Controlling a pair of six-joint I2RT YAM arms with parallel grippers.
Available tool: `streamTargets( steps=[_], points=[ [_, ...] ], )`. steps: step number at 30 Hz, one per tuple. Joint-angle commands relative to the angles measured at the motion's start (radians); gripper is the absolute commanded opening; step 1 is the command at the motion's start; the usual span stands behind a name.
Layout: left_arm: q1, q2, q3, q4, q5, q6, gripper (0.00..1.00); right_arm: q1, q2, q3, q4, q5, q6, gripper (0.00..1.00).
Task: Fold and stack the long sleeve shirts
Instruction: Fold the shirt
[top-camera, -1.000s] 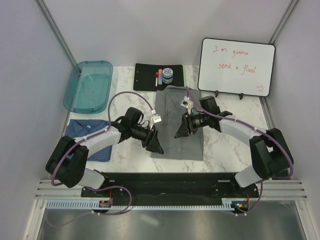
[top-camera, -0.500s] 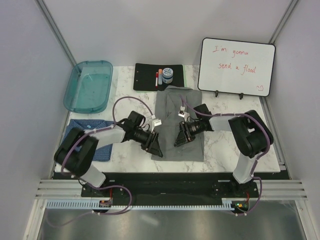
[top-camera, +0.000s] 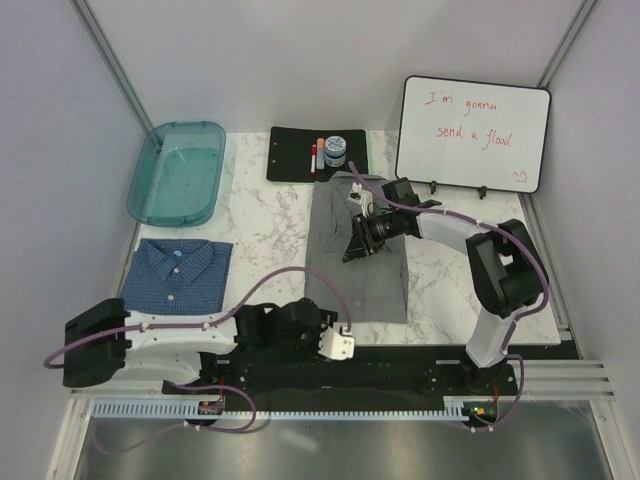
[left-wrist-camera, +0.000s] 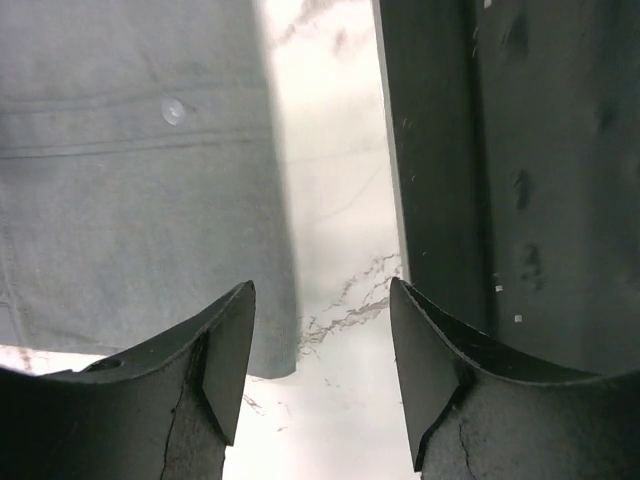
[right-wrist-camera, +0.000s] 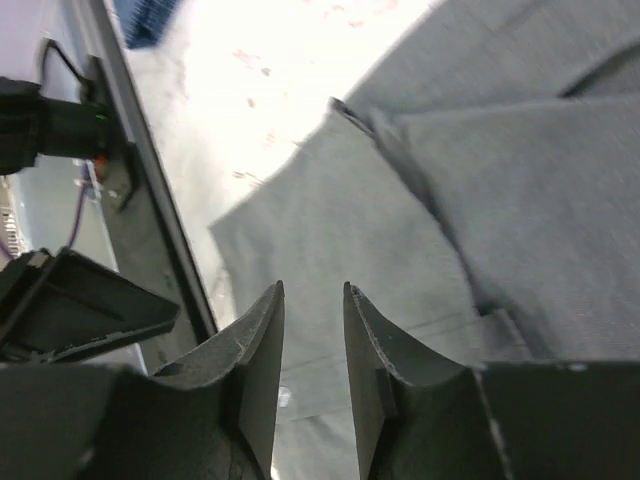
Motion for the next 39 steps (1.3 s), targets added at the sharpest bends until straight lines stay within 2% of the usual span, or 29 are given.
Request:
streamTargets(
  steps=[1, 6, 13, 20, 21, 23, 24, 25, 28, 29, 31, 32, 36, 39],
  points=[
    [-0.079, 0.116, 0.005, 0.225, -0.265, 0.201, 0.61, 0.002, 0.115, 0.056, -0.094, 0.059, -0.107, 0.37],
    [-0.129, 0.231, -0.007, 0.42, -0.311, 0.281, 0.53, 0.002, 0.173, 0.059, -0.117, 0.07, -0.149, 0.36],
    [-0.16, 0.328, -0.044, 0.495, -0.293, 0.295, 0.5, 0.0, 0.239, 0.059, -0.117, 0.078, -0.173, 0.36],
    [-0.16, 0.48, -0.095, 0.632, -0.343, 0.347, 0.47, 0.002, 0.265, 0.05, -0.116, 0.072, -0.181, 0.36],
    [-0.16, 0.493, -0.095, 0.633, -0.343, 0.35, 0.44, 0.002, 0.265, 0.047, -0.116, 0.073, -0.184, 0.36],
    [-0.16, 0.472, -0.09, 0.617, -0.327, 0.336, 0.24, 0.007, 0.256, 0.03, -0.117, 0.066, -0.193, 0.36],
    [-0.162, 0.429, -0.075, 0.58, -0.316, 0.322, 0.15, 0.011, 0.233, 0.023, -0.119, 0.061, -0.198, 0.36],
    [-0.162, 0.409, -0.057, 0.464, -0.303, 0.281, 0.03, 0.032, 0.218, 0.013, -0.117, 0.063, -0.202, 0.36],
    [-0.177, 0.29, 0.022, 0.266, -0.216, 0.188, 0.02, 0.077, 0.149, -0.016, -0.127, 0.06, -0.199, 0.38],
    [-0.189, 0.255, 0.058, 0.118, -0.142, 0.161, 0.02, 0.08, 0.135, -0.002, -0.139, 0.052, -0.193, 0.4],
    [-0.218, 0.158, 0.086, 0.012, -0.081, 0.077, 0.02, 0.08, 0.101, 0.041, -0.224, 0.021, -0.205, 0.45],
    [-0.249, 0.141, 0.126, -0.119, -0.023, 0.051, 0.02, 0.082, 0.091, 0.108, -0.261, 0.023, -0.221, 0.48],
    [-0.266, 0.092, 0.238, -0.343, 0.155, -0.096, 0.02, 0.071, 0.07, 0.286, -0.4, 0.072, -0.32, 0.55],
    [-0.265, 0.075, 0.327, -0.426, 0.255, -0.132, 0.02, 0.036, 0.119, 0.394, -0.444, 0.127, -0.365, 0.56]
  ],
)
